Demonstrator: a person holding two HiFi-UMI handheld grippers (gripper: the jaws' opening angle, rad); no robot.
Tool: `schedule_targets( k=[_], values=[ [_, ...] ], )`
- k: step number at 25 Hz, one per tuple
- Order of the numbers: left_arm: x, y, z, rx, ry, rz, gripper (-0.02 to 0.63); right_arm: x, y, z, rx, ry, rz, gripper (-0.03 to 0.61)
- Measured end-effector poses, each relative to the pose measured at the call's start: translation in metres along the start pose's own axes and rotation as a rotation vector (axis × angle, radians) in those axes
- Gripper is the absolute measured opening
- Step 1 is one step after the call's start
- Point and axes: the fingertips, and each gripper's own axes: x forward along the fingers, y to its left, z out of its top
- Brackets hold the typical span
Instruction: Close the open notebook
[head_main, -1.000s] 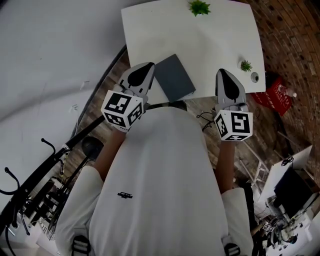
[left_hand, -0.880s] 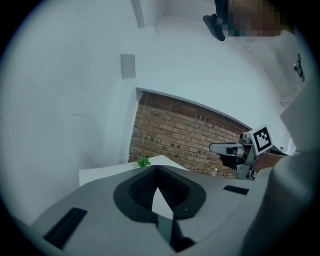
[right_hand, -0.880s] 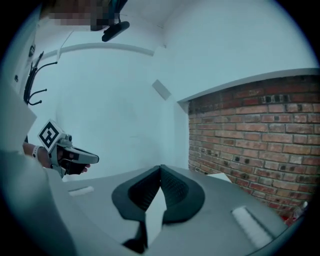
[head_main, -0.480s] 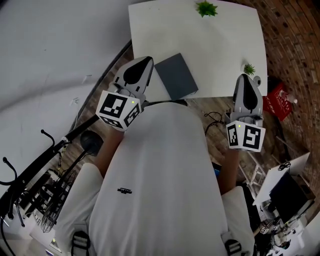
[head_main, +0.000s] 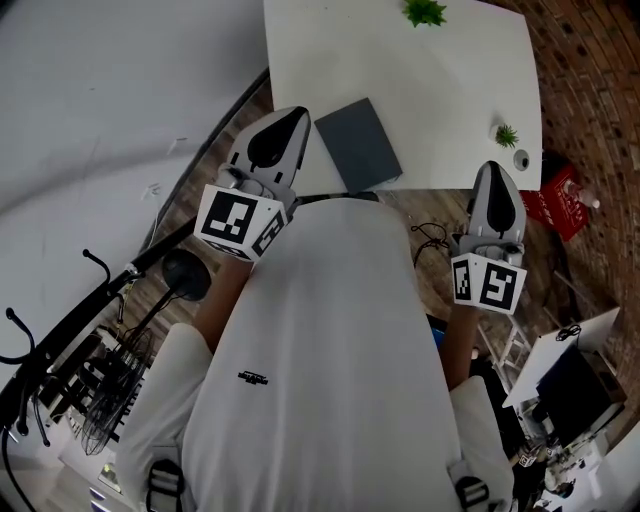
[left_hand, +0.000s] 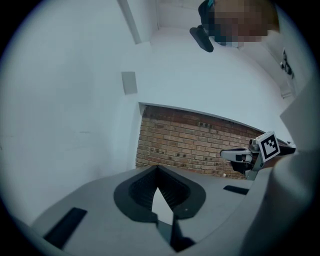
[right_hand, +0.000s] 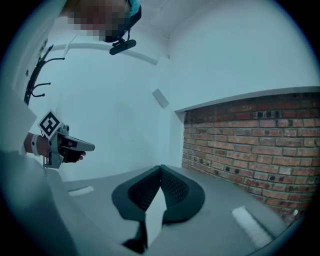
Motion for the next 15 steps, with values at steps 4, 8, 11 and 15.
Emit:
schedule_targets(
  k=[4,8,11,15],
  values=[
    [0.001,0.004,-0.002,-0.007,0.007,-0.013,0.009,0.009,0.012,0.002,0.014,-0.01,0.036,0.009],
    [0.002,0.004,-0.015,-0.005,0.053,-0.014,0.009,0.019,0.028,0.002,0.008,-0.012,0.096,0.009],
    [0.004,0.001,-0.011,-0.004,0.042,-0.018,0.009,0.023,0.031,0.004,-0.009,-0.008,0.102,0.009],
    [0.006,-0.001,-0.008,-0.014,0.031,-0.017,0.009,0.026,0.031,0.004,0.002,-0.003,0.112,0.009]
  ],
)
